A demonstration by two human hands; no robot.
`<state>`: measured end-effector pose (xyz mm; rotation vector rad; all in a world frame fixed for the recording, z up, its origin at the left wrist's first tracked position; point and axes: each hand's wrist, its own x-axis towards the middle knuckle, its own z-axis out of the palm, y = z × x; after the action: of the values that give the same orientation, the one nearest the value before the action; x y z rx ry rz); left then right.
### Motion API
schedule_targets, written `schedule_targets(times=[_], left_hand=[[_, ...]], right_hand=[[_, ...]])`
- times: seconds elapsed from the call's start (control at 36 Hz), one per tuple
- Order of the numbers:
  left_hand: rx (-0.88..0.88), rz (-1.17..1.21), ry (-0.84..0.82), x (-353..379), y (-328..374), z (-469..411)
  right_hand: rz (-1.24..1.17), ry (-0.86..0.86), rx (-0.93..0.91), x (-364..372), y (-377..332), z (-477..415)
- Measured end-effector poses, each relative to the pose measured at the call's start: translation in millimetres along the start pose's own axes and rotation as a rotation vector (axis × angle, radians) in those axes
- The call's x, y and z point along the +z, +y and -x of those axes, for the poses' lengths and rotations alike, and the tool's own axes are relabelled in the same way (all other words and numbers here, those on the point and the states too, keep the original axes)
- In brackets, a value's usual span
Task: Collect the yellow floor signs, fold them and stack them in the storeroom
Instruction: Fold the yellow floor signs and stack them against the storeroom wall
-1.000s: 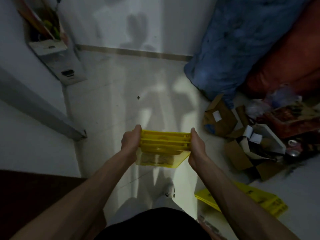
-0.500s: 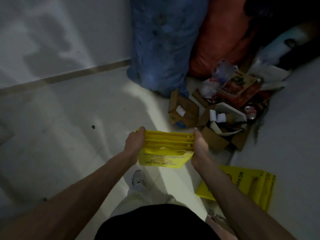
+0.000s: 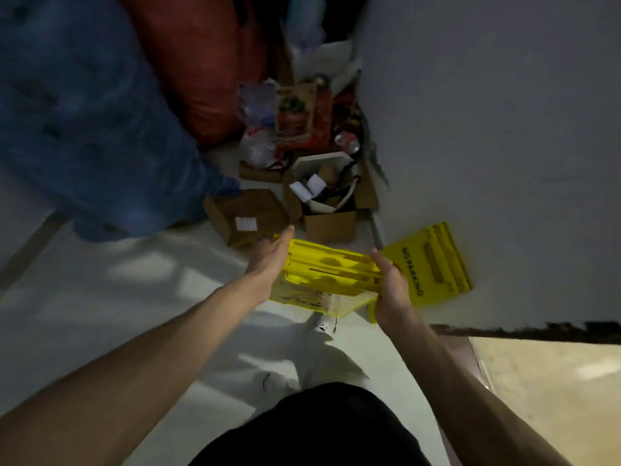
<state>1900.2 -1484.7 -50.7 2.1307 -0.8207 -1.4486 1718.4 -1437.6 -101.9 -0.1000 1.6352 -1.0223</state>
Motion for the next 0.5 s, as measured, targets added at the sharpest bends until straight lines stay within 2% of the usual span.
schedule_targets(times=[0.14, 0.33, 0.5], left_hand=[[-0.013, -0.151, -0.12, 39.9, 38.0, -20.2], [0.089, -0.325, -0.38, 91.3, 73.8, -53.7], [0.137, -0.435, -0.526, 121.1, 85.4, -75.7]], right_hand=[[-0.142, 0.122, -0.035, -16.0, -16.7, -20.3], [-0.317, 0.292, -0.102, -32.8, -23.0, -31.3], [-0.428, 0.399, -0.101, -36.1, -10.9, -40.4]])
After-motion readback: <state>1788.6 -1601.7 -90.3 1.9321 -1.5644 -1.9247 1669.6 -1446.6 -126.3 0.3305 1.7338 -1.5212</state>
